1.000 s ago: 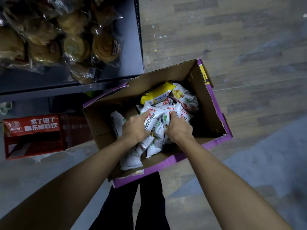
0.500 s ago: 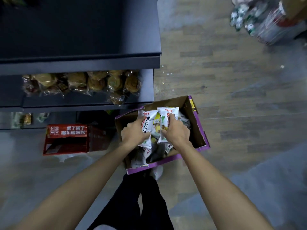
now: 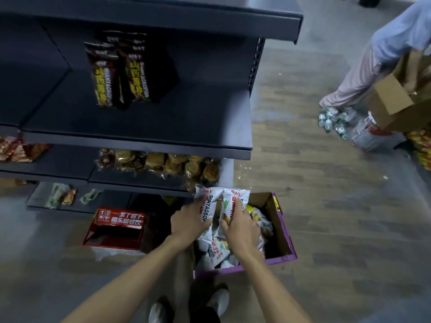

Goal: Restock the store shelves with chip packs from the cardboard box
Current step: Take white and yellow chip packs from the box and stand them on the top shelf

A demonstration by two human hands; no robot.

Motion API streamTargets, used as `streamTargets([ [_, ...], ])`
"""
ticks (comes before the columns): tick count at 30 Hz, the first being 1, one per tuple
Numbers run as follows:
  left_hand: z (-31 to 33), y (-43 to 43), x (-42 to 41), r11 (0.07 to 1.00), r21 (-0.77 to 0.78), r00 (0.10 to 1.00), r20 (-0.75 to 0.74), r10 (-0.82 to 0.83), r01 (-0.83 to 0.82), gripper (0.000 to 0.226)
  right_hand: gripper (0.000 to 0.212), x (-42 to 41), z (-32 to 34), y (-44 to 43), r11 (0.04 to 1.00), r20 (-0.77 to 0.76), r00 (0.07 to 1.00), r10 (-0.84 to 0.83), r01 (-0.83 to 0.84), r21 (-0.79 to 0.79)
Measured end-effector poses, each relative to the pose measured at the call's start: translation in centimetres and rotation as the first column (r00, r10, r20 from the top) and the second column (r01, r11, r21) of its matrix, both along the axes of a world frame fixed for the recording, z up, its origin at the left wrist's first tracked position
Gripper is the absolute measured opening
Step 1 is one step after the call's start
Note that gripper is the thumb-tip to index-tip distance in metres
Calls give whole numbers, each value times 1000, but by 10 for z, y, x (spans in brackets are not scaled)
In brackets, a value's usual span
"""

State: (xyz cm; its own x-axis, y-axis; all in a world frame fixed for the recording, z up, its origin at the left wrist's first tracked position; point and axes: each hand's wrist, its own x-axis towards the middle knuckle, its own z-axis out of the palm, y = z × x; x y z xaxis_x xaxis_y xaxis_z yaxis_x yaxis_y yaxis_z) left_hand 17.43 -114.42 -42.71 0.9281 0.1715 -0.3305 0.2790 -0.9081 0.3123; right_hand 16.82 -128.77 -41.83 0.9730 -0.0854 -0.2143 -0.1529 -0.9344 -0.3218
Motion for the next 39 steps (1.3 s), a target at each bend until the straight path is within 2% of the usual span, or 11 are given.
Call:
streamTargets([
  [4,22,35,-13,1000,15,994,112,-9,7,61,67,-15,20,39,1000,69,998,-6,5,9],
  [11,69,108,-34,999,2,953,298,-53,55,70,71,-38,67,115,999,209,978,-17,11,33],
  [15,107,146,-39,999,-11,901,433,-29,37,78,71,-43,106,153,999,343,939,9,-23,36],
  [22,189,194,-37,1000,5,779,627,-19,21,78,78,-35,183,195,999,503,864,26,-39,15],
  [30,269,214,-27,999,37,642,766,-24,-7,74,74,-24,264,216,999,629,777,11,-30,20],
  [39,325,225,-9,997,70,557,829,-47,-20,76,76,-3,320,225,998,719,695,14,-48,27],
])
